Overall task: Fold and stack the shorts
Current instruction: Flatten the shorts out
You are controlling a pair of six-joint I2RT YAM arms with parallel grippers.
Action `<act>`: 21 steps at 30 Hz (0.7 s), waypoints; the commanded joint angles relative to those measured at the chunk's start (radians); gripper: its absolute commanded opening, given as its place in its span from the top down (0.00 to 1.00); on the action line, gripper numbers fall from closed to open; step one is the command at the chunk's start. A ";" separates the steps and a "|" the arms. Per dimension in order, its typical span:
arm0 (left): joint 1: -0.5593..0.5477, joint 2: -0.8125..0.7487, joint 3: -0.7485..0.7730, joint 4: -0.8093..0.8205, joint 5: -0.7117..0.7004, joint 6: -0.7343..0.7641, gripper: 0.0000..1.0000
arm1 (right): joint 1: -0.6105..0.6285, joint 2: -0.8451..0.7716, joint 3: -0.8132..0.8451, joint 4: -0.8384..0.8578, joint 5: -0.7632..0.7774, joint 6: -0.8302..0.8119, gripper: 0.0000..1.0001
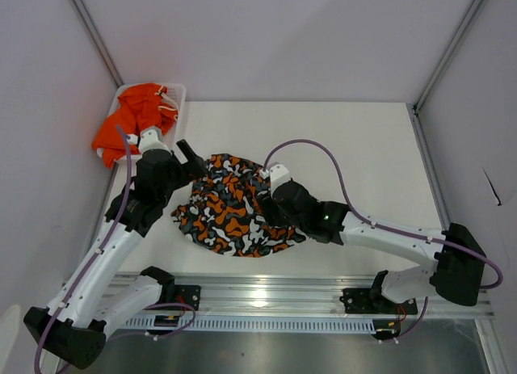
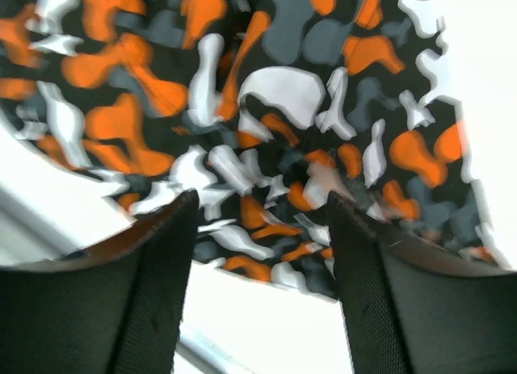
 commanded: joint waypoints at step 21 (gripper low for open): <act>0.010 -0.061 -0.027 0.022 -0.036 0.020 0.01 | 0.022 -0.188 -0.367 0.550 0.221 1.180 0.35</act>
